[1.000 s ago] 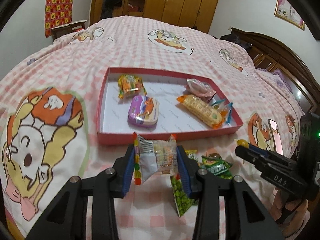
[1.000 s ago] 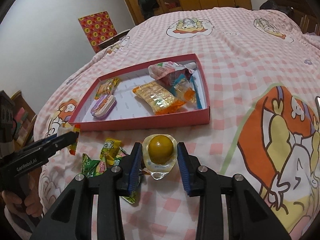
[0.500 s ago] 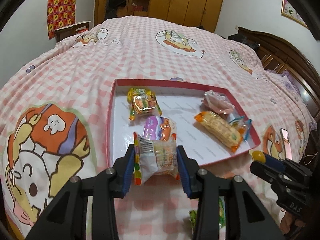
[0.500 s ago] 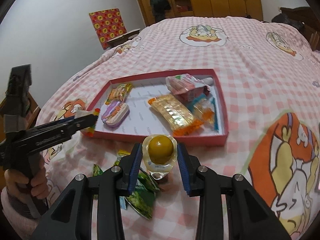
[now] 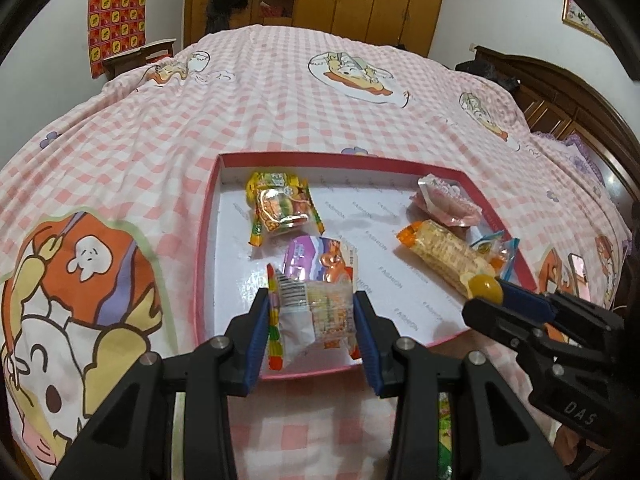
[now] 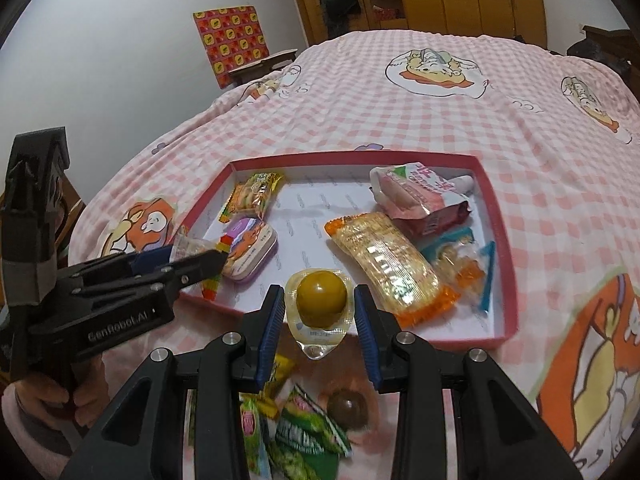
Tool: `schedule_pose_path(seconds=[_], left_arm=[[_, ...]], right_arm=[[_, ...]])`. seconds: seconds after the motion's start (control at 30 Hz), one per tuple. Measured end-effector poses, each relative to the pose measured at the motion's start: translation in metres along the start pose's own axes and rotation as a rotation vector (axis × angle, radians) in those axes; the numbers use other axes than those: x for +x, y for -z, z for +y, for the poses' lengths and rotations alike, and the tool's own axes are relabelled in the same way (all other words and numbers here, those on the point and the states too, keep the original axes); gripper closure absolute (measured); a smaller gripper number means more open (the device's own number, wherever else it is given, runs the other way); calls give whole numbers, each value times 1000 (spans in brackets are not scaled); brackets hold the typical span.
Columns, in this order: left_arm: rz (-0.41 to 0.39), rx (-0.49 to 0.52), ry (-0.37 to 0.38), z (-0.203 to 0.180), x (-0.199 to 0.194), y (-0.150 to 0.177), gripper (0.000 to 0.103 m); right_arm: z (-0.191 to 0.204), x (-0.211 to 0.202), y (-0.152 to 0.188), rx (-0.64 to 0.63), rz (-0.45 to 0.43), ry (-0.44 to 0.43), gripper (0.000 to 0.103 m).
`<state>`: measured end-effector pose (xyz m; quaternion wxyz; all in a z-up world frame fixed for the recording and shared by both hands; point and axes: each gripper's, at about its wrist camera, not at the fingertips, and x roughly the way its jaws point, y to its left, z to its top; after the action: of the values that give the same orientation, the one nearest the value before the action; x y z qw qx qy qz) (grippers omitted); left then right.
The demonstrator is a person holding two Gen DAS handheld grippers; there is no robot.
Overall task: Organize snacks
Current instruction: 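Carry the rainbow packet into the box and open left tool while right tool carries the yellow candy there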
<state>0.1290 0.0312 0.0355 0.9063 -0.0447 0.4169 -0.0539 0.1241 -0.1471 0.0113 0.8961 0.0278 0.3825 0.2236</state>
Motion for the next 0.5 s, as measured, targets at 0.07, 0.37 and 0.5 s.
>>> schedule_pose_path(seconds=[0.07,0.37,0.5], left_arm=[[10,1,-2,0,7,0,61],[-5,11,5,0,17,-6,61],[-12,15,1,0,21,-10,61]], right_arm=[[1,4,-1,-3,1,-2,67],[-3,24,-1,6,24,-3,67],[-5,29,-1,4,29,9,67]])
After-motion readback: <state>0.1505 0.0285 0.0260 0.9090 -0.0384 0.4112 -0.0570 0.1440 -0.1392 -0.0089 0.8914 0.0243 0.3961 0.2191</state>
